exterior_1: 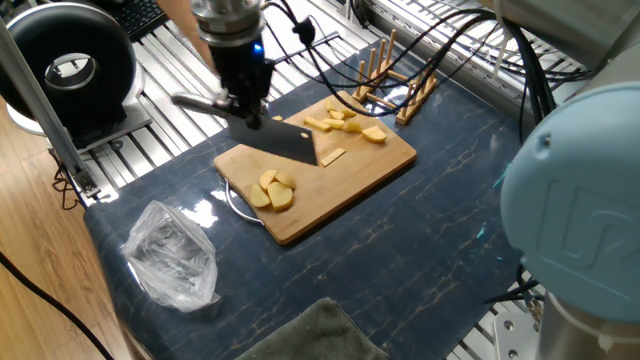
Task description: Chop the potatoes
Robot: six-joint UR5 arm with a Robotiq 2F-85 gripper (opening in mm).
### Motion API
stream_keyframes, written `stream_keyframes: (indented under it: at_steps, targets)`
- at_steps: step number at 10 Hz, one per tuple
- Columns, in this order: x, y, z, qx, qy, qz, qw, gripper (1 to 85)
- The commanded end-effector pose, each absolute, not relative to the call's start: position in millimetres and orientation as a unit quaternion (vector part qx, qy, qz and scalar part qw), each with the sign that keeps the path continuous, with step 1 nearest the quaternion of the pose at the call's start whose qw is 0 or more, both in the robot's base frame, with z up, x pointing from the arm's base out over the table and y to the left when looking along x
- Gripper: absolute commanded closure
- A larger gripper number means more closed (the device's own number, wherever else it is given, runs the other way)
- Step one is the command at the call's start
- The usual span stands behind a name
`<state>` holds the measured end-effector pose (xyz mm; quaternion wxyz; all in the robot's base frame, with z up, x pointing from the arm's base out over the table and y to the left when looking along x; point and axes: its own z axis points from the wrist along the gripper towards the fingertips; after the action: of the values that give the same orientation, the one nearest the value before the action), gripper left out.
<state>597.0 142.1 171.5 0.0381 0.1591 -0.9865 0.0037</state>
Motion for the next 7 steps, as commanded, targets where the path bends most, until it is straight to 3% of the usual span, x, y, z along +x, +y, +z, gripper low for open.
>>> stream_keyframes:
  at_steps: [1,3,7]
  targets:
    - [623.6,140.8,178.8,0.150,-0.989,0.013,0.004,84.7]
    - [633.4,157.6,180.9,0.148,-0.989,-0.013,-0.026,84.7]
    - [632.1,159.8,175.4,0.114,-0.992,0.011,-0.049,84.7]
